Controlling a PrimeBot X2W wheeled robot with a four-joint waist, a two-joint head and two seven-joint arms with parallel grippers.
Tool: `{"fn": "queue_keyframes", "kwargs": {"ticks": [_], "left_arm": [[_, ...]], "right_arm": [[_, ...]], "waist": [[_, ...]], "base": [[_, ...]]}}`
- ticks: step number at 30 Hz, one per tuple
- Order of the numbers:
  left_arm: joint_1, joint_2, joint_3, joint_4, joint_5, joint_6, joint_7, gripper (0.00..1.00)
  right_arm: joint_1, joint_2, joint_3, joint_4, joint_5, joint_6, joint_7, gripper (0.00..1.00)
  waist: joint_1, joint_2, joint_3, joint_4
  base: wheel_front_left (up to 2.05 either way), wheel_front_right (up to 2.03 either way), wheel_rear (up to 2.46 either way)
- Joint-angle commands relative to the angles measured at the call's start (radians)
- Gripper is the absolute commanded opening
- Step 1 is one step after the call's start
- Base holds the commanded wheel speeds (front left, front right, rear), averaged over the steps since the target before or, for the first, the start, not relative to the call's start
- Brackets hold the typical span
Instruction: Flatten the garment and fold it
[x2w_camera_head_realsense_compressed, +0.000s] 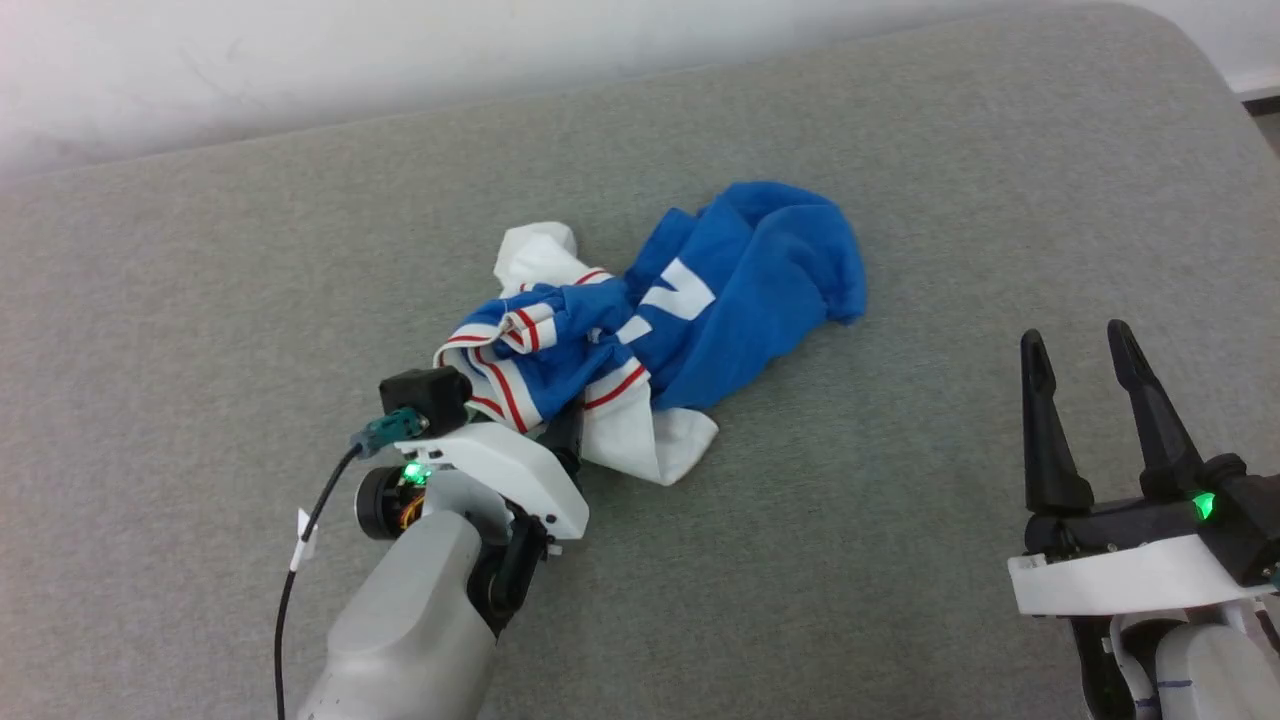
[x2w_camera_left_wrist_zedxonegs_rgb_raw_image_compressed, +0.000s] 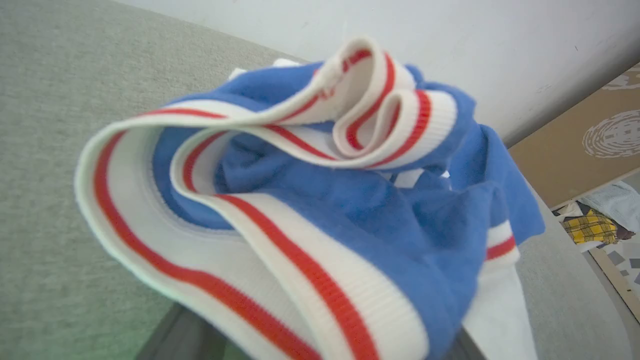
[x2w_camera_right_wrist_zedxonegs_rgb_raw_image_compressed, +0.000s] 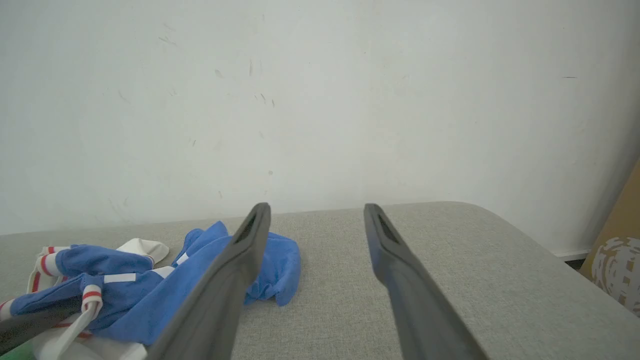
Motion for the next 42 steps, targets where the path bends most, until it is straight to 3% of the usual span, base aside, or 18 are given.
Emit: {"fn": "queue_keyframes", "kwargs": {"ticks": [1,8,17,21,27,32,39,42], "left_arm": [[-0.004,0.008,-0.004,0.018,0.012,-0.01,-0.011,1.0],[-0.002,0.051,0.009,-0.052,0.095,-0.025,-0.048,1.0],[0.176,0.188,0.125,-0.425,0.284,0.034,-0.049,1.0],[0.298,0.215,0.179,-0.581,0.35,0.062,-0.049,1.0],[0.48,0.204,0.213,-0.785,0.481,0.117,-0.049,1.0],[0.59,0.173,0.217,-0.825,0.554,0.145,-0.049,1.0],[0.605,0.132,0.23,-0.833,0.575,0.129,-0.049,1.0],[0.592,0.124,0.226,-0.827,0.584,0.111,-0.049,1.0]], "right_arm": [[-0.007,0.003,0.002,0.003,-0.006,-0.001,-0.005,1.0],[0.031,0.003,-0.005,0.019,-0.035,-0.001,-0.005,1.0],[0.096,0.003,-0.018,0.022,-0.054,-0.001,-0.005,1.0],[0.113,0.003,-0.025,0.018,-0.052,-0.001,-0.005,1.0],[0.134,0.003,-0.024,0.017,-0.05,-0.001,-0.005,1.0],[0.142,0.003,-0.02,0.018,-0.045,-0.001,-0.005,1.0],[0.14,-0.001,-0.006,0.032,-0.01,-0.001,-0.005,1.0],[0.115,-0.064,0.08,0.065,-0.016,-0.001,0.054,1.0]], "waist": [[0.0,-0.0001,-0.027,0.046],[0.0,-0.0001,-0.123,0.139],[0.0,-0.0001,-0.197,0.241],[0.0,-0.0001,-0.21,0.27],[0.0,-0.0001,-0.226,0.294],[0.0,-0.0001,-0.229,0.305],[0.0,-0.0001,-0.205,0.34],[0.0,-0.0001,-0.189,0.359]], "base": [[0.0,0.0,0.0],[0.0,0.0,0.0],[0.0,0.0,0.0],[0.0,0.0,0.0],[0.0,0.0,0.0],[0.0,0.0,0.0],[0.0,0.0,0.0],[0.0,0.0,0.0]]}}
